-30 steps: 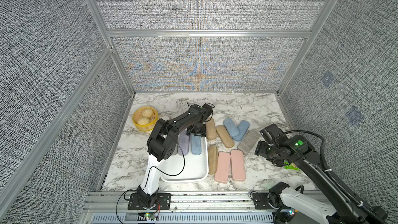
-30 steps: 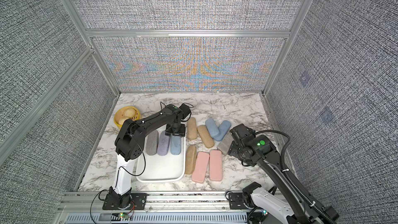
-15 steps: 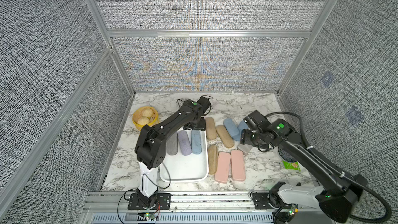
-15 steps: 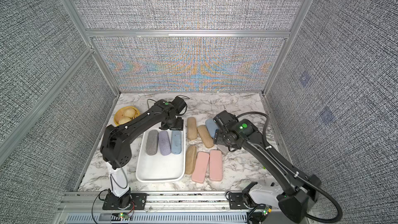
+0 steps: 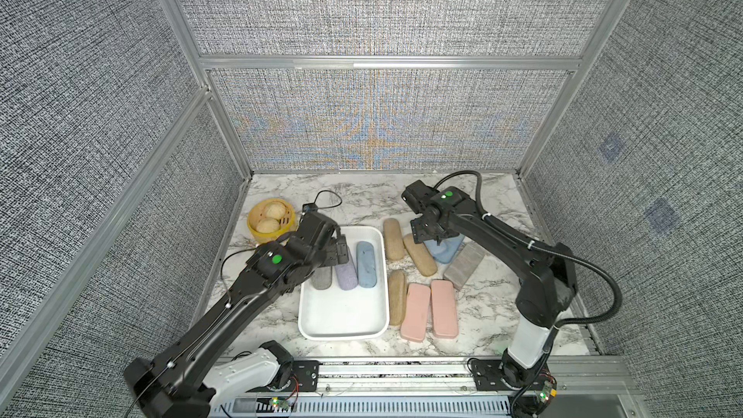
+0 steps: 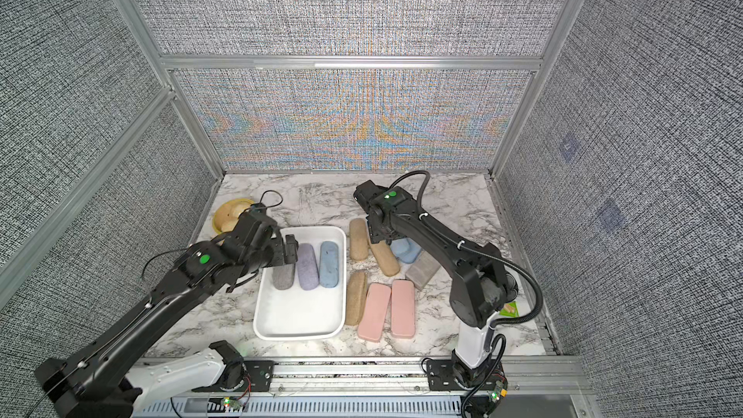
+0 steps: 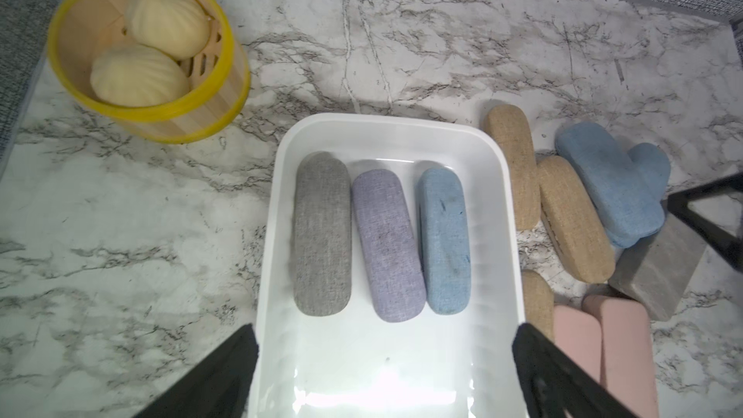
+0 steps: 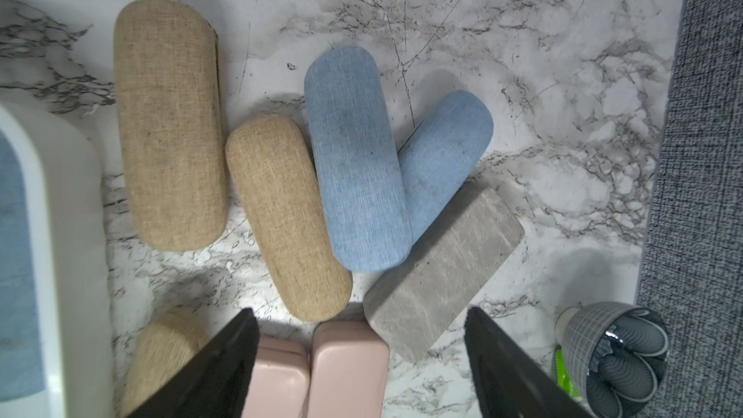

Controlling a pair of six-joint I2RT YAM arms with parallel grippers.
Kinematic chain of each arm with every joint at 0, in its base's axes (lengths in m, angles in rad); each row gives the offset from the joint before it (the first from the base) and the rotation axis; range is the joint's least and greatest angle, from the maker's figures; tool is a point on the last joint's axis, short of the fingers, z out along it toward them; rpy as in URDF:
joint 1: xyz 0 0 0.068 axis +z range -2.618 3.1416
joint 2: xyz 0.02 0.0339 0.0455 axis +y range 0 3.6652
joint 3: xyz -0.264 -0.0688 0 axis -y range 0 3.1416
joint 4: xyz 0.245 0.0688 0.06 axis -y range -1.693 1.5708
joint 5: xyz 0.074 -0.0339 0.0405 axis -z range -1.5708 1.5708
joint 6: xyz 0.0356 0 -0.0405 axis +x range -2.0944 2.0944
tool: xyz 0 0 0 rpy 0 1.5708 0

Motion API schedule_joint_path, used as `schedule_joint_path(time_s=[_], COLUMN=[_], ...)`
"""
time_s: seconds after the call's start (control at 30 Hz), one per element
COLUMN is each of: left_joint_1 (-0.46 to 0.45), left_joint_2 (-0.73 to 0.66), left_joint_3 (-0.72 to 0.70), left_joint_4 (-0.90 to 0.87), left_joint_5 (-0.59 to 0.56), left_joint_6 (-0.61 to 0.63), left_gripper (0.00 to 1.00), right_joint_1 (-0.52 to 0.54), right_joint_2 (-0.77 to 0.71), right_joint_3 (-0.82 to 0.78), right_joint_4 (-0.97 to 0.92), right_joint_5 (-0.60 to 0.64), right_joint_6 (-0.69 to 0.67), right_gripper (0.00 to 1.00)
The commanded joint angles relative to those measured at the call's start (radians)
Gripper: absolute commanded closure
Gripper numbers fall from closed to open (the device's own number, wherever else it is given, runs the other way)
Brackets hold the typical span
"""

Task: Put the glasses cases into the storage boxes
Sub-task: Place the glasses case in the storage box, then pick up the glasses case.

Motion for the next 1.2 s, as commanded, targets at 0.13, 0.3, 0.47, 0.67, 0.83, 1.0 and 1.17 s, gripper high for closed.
schedule_joint_path(time_s=[0.13,0.3,0.47,0.67,0.83,1.0,1.17], left_joint_1=[0.002,0.003,0.008,0.045,0.069,0.077,0.084], left_joint_2=[-0.100,-0.049,0.025,0.056,0.083,0.080,0.081], left_joint_3=[-0.145,-0.170,-0.134,-0.140,-0.127,-0.120,-0.113], left_joint_4=[0.067,0.048,0.004,0.011,0.022,0.018,-0.013], left_joint_5=[-0.078,-0.103,-0.122,-0.069,-0.026,-0.014,-0.020], left_joint_6=[-0.074,-0.128,-0.132,-0.123,-0.121,-0.133,-0.140], left_gripper=[0.00,0.01,0.03,0.02,0.04,0.04,0.04], right_joint_1=[-0.025,-0.041,-0.047,-0.069,-0.086,-0.088,-0.079], right_joint_2=[0.135,0.195,0.239,0.265,0.289,0.266,0.216], right_joint_3=[0.050,0.028,0.013,0.010,0.008,0.001,0.012], right_joint_4=[-0.010,0.018,0.035,0.053,0.062,0.069,0.036], right_joint_5=[0.060,0.057,0.063,0.047,0.045,0.049,0.066], right_joint_6=[-0.057,-0.064,-0.066,-0.064,-0.065,-0.060,-0.031], right_gripper=[0.21,0.23,0.26,0.29,0.34,0.41,0.45])
